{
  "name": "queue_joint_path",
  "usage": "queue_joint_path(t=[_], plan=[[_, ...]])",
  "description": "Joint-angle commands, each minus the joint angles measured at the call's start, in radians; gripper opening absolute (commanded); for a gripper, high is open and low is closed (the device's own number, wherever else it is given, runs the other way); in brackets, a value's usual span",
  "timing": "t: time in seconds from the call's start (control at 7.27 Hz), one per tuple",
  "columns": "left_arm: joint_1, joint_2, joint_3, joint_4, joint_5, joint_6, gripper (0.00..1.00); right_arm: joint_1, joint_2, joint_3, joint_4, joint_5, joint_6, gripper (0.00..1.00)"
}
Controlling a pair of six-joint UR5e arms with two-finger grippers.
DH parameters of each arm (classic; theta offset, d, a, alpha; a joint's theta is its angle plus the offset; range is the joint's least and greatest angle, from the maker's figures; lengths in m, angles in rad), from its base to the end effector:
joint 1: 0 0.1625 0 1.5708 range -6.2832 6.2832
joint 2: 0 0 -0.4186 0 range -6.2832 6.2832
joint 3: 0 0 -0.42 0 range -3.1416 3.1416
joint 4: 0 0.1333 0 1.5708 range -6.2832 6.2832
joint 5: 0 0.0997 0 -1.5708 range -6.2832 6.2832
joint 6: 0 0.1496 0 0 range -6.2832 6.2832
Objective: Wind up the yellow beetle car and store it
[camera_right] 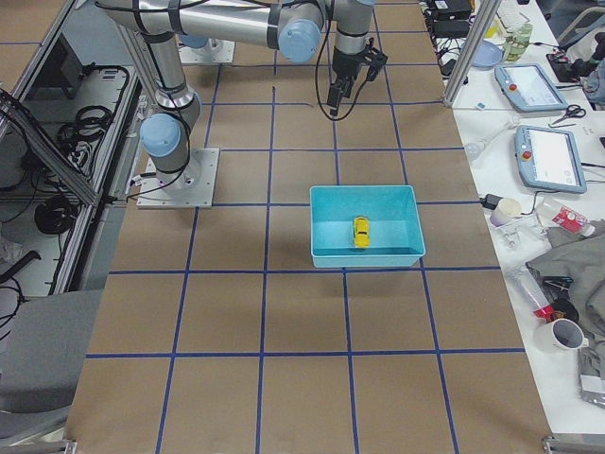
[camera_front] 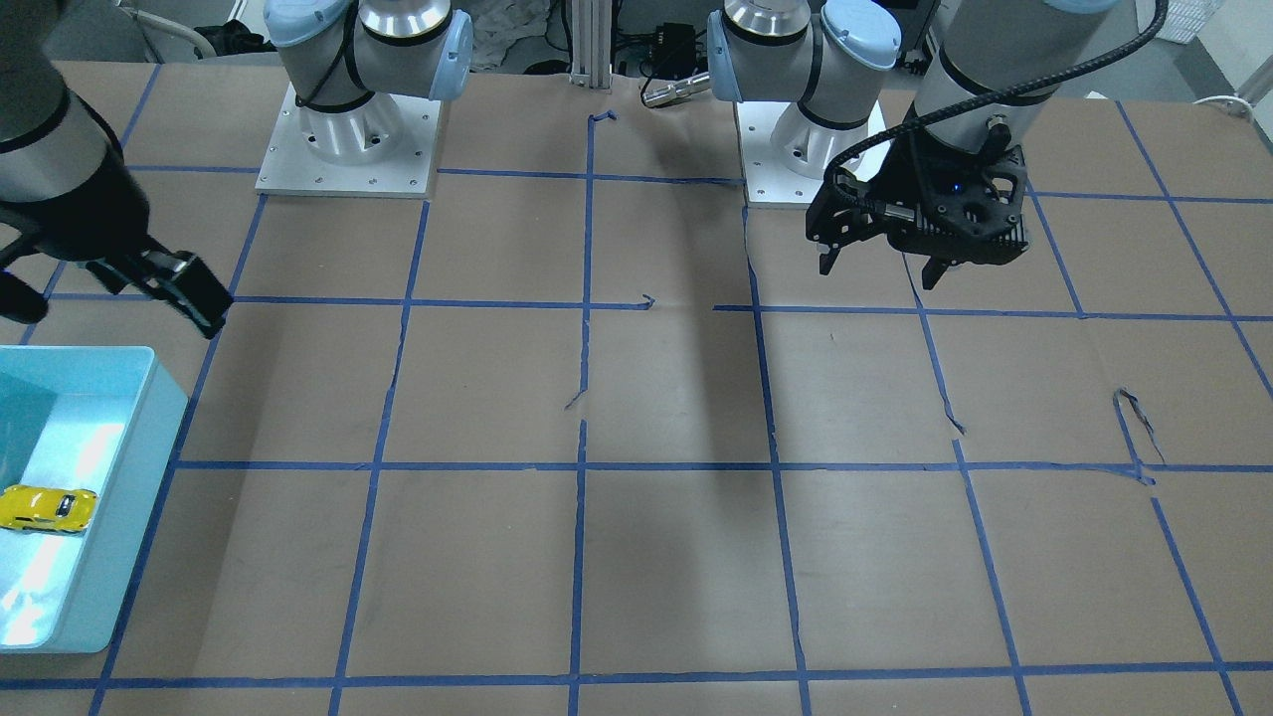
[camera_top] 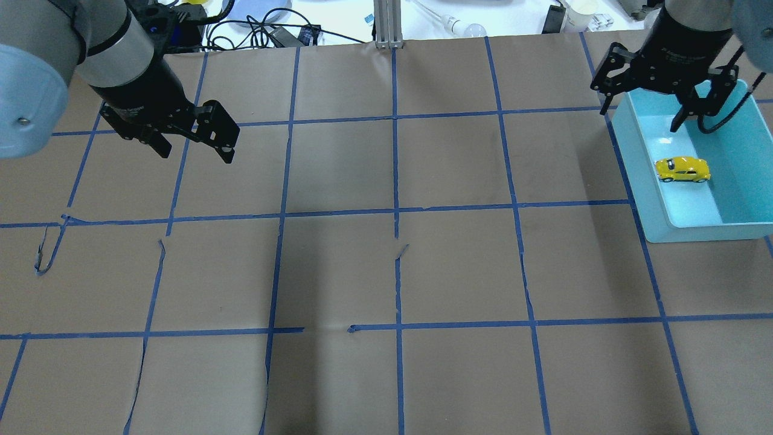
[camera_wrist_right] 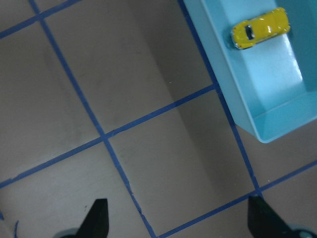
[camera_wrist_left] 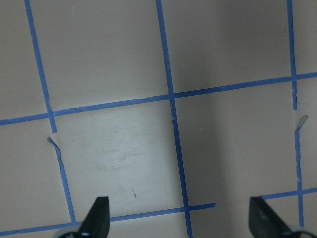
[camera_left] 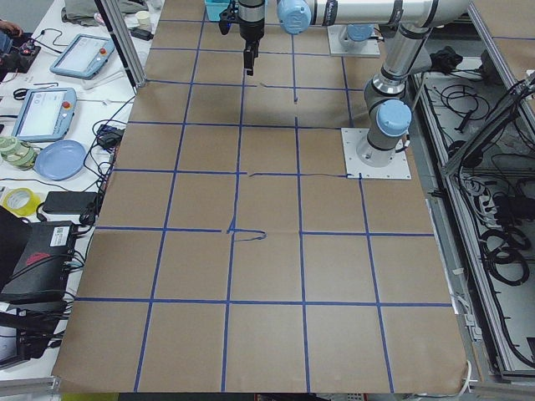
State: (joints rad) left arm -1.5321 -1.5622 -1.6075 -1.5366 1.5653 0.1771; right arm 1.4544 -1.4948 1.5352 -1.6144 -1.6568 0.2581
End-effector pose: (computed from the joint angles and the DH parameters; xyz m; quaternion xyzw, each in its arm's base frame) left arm -0.1140 -0.5216 0.4203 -0.0692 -0.9976 0.0033 0.0024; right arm 0.0556 -0.5619 0.4142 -0.1861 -0.9816 0.0046 0.0428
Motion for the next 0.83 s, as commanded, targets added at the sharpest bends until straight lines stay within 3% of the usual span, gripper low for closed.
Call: queue_joint_path(t=[0.0, 0.28, 0.69], plan=[[0.001, 0.001, 0.0, 0.001, 0.002, 0.002, 1.0, 0.168, -0.016, 0.0, -0.053, 0.009, -0.043, 1.0], [0.0, 0.001, 0.0, 0.001, 0.005, 0.01, 1.0, 0.187, -0.042, -0.003, -0.091, 0.109, -0.141, 1.0], [0.0, 0.002, 0.0, 0.0, 0.013, 0.013, 1.0, 0.182, -0.085, 0.013, -0.091, 0.068, -0.16, 1.0]])
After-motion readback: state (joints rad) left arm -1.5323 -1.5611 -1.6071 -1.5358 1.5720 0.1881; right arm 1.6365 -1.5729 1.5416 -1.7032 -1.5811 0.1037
